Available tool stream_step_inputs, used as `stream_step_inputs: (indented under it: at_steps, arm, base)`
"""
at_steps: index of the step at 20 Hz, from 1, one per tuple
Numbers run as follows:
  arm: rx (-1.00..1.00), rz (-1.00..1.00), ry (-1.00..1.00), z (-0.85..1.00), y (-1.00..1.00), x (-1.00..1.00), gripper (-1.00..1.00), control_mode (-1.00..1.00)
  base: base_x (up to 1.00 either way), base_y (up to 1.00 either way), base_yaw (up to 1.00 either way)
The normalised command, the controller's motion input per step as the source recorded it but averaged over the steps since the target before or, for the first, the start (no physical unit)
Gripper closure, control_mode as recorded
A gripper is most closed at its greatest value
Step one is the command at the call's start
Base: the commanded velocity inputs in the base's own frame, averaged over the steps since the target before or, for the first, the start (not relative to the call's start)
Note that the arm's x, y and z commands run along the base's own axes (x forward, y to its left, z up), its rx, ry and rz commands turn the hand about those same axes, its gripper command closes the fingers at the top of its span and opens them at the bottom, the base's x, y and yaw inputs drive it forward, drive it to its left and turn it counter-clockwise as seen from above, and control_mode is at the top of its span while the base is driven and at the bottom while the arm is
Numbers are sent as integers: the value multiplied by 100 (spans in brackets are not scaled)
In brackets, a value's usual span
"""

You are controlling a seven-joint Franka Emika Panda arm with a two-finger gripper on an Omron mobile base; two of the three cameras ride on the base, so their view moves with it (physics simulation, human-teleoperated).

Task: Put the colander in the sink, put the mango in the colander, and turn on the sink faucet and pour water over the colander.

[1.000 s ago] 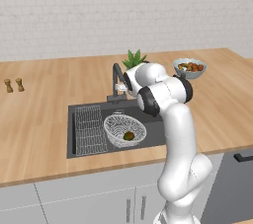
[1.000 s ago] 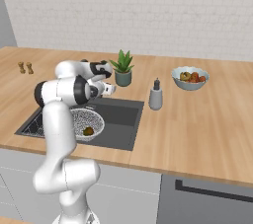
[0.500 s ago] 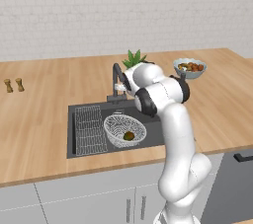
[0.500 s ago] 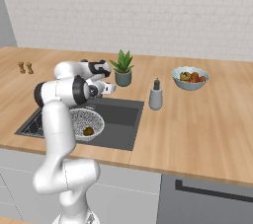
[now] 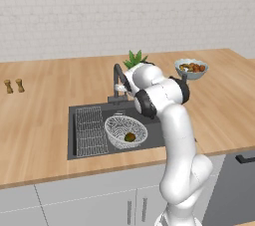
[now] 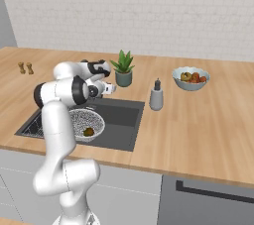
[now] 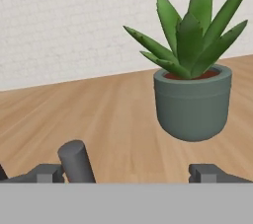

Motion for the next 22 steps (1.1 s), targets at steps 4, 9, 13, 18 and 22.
stream_step_inputs:
  at_steps: [4,9,13,18,22]
  arm:
    - [0,0,0,0,0,4,-100,-100]
    - [0,0,0,0,0,3,-100,-100]
    - [0,1,0,0,-4,0,-100,-100]
    - [0,0,0,0,-20,0,-100,-100]
    - [0,0,0,0,-35,0,-100,-100]
  base:
    - [0,0,0]
    - [0,0,0]
    - [0,0,0]
    - [0,0,0]
    - [0,0,0]
